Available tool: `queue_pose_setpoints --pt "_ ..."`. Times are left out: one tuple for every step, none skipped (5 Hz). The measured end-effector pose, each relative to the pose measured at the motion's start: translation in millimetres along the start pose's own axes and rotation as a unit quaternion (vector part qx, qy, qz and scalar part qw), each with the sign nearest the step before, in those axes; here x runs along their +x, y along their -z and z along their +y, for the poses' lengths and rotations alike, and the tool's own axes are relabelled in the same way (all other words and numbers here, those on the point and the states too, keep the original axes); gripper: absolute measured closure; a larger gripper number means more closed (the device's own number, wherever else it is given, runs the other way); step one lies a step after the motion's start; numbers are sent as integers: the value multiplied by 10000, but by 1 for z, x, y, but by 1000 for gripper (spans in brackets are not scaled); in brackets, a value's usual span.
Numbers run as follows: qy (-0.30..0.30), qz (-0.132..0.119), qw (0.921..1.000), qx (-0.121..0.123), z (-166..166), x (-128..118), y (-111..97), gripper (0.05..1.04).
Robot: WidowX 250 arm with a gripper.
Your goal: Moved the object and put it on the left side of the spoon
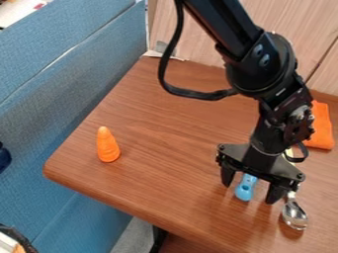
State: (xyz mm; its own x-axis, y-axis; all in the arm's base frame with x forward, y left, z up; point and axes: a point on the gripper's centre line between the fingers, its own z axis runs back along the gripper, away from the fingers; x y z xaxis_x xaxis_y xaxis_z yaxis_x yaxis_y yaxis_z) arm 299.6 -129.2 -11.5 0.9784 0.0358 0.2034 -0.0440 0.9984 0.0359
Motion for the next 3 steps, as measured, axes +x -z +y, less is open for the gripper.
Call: queue_pose_setpoints --pt "9 -308 9994 -177 -2 9 -25 81" --pt "162 -565 9977 -344 -2 18 -51 82" --pt "168 -586 9975 -346 -1 19 -52 82"
